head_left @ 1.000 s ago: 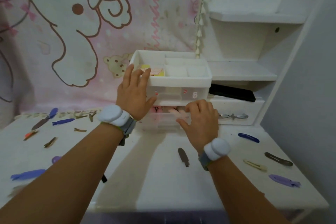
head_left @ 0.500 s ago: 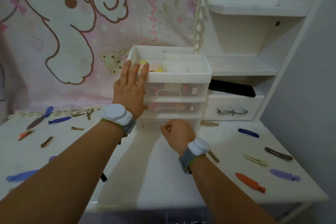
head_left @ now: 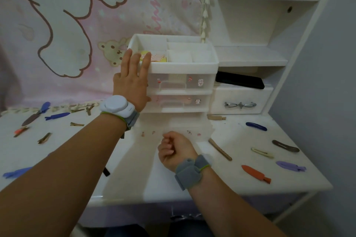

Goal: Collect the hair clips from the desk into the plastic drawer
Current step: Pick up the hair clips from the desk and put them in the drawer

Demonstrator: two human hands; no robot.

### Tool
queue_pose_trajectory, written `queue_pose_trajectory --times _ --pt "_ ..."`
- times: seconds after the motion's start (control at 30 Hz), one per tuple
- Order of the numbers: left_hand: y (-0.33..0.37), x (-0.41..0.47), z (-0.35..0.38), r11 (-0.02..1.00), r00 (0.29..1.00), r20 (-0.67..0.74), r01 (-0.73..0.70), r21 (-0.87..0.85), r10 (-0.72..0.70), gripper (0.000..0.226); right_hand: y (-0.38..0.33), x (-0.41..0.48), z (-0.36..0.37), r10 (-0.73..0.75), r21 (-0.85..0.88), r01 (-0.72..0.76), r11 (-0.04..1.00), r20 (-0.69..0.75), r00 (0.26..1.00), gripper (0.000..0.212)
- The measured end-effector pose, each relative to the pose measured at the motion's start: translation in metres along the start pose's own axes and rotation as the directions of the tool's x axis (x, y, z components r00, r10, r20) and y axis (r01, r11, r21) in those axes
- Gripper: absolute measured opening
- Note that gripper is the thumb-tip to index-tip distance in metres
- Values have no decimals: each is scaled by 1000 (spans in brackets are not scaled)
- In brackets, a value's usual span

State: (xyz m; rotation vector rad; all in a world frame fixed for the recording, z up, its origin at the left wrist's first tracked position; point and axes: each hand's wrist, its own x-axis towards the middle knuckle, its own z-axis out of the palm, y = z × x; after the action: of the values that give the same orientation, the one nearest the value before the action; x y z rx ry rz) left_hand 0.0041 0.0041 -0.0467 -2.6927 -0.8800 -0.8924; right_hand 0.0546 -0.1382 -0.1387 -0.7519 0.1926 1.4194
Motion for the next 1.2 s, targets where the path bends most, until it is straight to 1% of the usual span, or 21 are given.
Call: queue_pose_trajectory --times 0.13,0.2,0.27,0.33,0.37,0.4,0.43,0.47,0.5,0.53,0.57,0.6,0.63,0.7,0.73,0.8,0.83,0.93,0.97,1.03,1.2 --pt "2 1 -2 1000 1000 3 0 1 0 120 16 -23 -11 35 -101 -37 994 -19 999 54" --pt "0 3 -4 1000 1000 -3 5 -2 -5 114 19 -34 -13 28 -146 -31 989 -23 999 48" --pt "0 2 -7 1000 1000 -8 -4 -22 3 108 19 -50 -15 -2 -251 -4 968 -23 1000 33" --pt "2 -1 -9 997 1000 -26 1 -80 -3 103 13 -69 -20 -87 -450 74 890 -10 996 10" --pt "5 -6 -10 994 999 -40 7 -112 -11 101 9 -77 -26 -180 -568 151 809 4 984 6" --pt "10 -14 -11 990 998 -57 7 -141 -15 99 3 -85 -33 -302 -687 243 685 35 953 10" --pt "17 -24 -12 984 997 -77 -1 -179 -13 95 -4 -91 -41 -435 -795 323 513 83 896 12" --pt "25 -37 -13 973 995 -100 -17 -231 -7 89 -11 -98 -48 -562 -880 362 307 139 815 12" --pt "34 -52 -13 958 992 -126 -36 -285 0 80 -19 -103 -56 -674 -937 338 87 195 713 12" --pt "44 -70 -12 942 989 -147 -56 -331 7 69 -27 -107 -64 -758 -961 248 -121 251 602 11" --pt "54 -88 -10 929 987 -162 -75 -362 17 56 -36 -110 -72 -801 -952 118 -284 303 517 10" --pt "62 -106 -7 920 986 -164 -94 -380 33 44 -44 -111 -78 -812 -922 -9 -387 336 478 12" --pt "69 -124 -2 913 988 -140 -113 -392 62 34 -51 -110 -84 -805 -891 -102 -442 344 483 19" --pt "82 -152 8 907 988 -39 -151 -392 147 27 -60 -102 -92 -750 -822 -242 -515 297 591 36" --pt "87 -161 14 913 981 20 -170 -372 191 28 -63 -98 -93 -716 -780 -299 -550 256 650 39" --pt "99 -170 21 935 956 144 -207 -287 256 37 -63 -90 -90 -660 -690 -365 -625 216 720 31" --pt "105 -169 20 950 950 195 -194 -246 244 42 -62 -85 -88 -639 -655 -371 -659 227 734 26" --pt "122 -158 14 995 921 384 -27 -100 63 50 -55 -77 -83 -642 -587 -411 -698 257 722 22" --pt "127 -153 16 999 911 411 -15 -38 29 53 -53 -75 -82 -659 -584 -428 -690 261 706 21" --pt "137 -144 16 1000 881 474 -26 17 15 54 -51 -71 -81 -690 -594 -455 -663 252 678 21" --pt "140 -132 26 1000 853 522 0 16 -8 47 -50 -67 -79 -693 -598 -455 -660 250 677 25"
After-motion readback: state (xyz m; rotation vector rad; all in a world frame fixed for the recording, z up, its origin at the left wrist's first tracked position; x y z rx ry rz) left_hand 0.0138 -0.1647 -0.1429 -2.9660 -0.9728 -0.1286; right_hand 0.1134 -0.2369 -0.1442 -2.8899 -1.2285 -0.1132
